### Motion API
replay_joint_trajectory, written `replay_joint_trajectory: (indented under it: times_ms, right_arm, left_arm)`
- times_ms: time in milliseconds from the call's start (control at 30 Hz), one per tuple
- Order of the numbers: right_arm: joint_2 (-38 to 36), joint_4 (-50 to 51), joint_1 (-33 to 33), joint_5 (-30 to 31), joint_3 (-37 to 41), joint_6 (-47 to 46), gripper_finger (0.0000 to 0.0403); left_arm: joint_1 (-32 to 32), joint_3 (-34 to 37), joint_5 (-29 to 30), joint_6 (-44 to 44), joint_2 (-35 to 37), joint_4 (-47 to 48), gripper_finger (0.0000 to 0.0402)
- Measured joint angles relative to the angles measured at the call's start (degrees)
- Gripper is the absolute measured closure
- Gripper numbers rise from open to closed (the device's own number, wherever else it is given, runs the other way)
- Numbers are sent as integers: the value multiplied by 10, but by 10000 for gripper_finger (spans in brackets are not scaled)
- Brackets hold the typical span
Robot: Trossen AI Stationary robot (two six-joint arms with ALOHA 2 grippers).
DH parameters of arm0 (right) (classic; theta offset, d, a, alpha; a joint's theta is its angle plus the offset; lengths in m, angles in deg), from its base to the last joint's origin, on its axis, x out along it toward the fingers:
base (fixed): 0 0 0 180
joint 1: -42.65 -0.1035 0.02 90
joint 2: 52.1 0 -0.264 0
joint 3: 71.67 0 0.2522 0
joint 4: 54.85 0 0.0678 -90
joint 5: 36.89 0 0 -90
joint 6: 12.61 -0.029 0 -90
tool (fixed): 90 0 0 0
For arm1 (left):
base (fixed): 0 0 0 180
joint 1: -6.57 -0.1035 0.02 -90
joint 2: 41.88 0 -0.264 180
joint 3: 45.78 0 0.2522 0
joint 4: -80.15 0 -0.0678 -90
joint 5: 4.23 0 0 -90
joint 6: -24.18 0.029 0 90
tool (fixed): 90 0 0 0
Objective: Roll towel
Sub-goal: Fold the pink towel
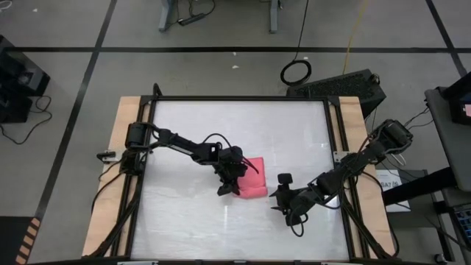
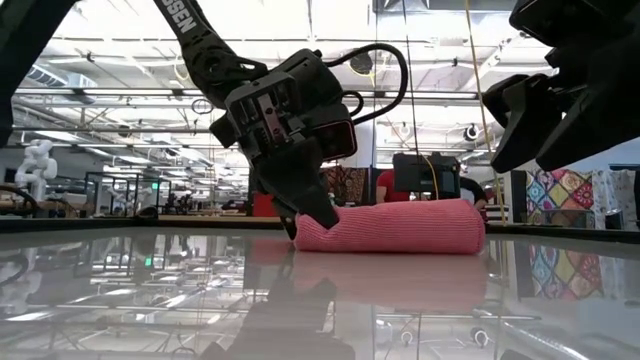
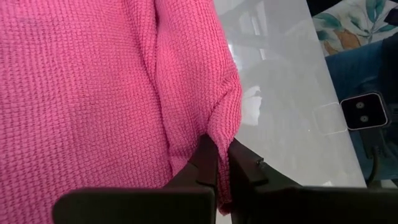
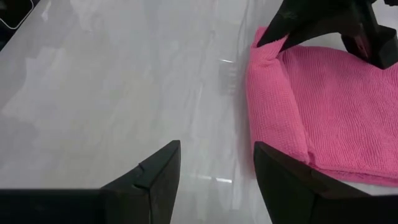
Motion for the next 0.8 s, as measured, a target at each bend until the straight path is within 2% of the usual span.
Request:
replay_joint_trajectory:
  times_ms: [800]
  right_arm:
    - [0,0,0,0,0,0,209]
  left_arm:
    - [0,-1,-13,-14,2,1,391]
